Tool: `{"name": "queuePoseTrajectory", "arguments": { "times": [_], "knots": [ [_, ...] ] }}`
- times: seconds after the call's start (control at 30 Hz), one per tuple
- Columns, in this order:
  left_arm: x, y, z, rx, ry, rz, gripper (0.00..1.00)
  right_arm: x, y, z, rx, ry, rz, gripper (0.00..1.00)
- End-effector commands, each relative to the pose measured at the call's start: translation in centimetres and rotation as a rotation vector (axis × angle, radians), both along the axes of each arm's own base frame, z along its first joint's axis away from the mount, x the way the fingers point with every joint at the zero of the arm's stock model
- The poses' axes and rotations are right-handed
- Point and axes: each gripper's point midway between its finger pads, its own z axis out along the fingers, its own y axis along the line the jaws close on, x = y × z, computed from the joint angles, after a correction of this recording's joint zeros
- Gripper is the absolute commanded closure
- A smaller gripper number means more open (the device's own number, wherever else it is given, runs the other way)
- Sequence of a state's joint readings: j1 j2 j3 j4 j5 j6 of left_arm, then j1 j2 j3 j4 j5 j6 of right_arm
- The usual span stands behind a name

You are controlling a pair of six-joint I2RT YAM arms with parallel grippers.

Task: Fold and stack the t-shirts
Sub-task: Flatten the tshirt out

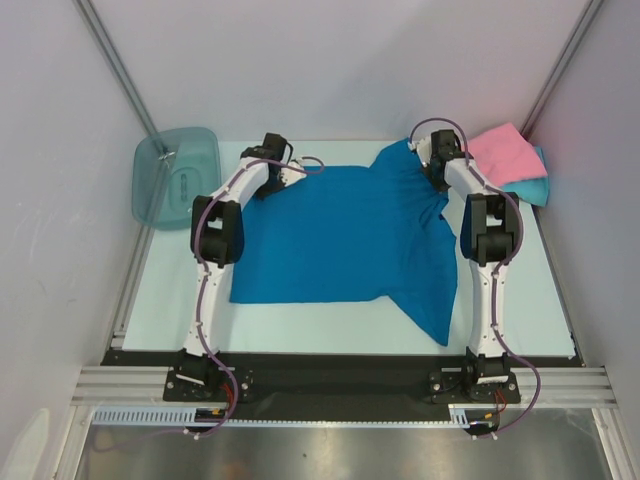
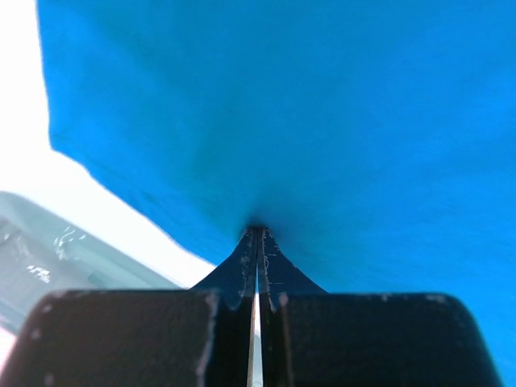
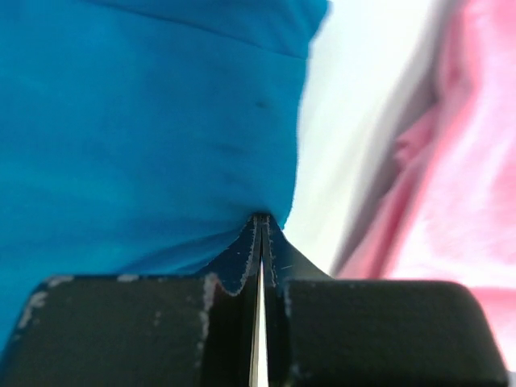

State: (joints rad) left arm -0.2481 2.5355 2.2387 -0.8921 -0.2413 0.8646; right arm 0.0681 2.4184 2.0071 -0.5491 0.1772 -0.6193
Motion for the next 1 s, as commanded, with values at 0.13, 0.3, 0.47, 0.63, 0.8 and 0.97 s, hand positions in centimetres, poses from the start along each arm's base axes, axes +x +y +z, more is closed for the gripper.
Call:
{"name": "queuePoseTrajectory", "arguments": {
  "times": [0.13, 0.3, 0.47, 0.63, 0.8, 0.97],
  "knots": [
    [2.6, 2.1, -0.3, 0.053, -0.098, 0.068, 1.0, 2.3, -4.8, -2.4, -0.15, -0.017, -0.062, 1.0],
    [3.2, 2.2, -0.1, 0.054, -0.122, 0.074, 1.0, 4.8, -4.0, -2.1, -0.205, -0.077, 0.008, 1.0],
    [3.2, 2.2, 0.5, 0.049, -0.134, 0.083, 1.0, 4.7, -1.8, -1.9, -0.201, -0.068, 0.054, 0.94],
    [3.2, 2.0, 2.5, 0.015, -0.184, 0.11, 1.0, 2.1, 1.0, 1.5, -0.081, -0.054, 0.064, 0.45],
    [4.2, 1.4, 9.4, -0.074, -0.359, 0.119, 0.41, 0.0, 2.8, 9.0, 0.01, -0.12, 0.073, 0.3],
    [4.4, 1.0, 16.0, -0.106, -0.487, 0.095, 0.0, -1.3, 3.0, 14.8, 0.024, -0.203, 0.066, 0.28]
  ]
}}
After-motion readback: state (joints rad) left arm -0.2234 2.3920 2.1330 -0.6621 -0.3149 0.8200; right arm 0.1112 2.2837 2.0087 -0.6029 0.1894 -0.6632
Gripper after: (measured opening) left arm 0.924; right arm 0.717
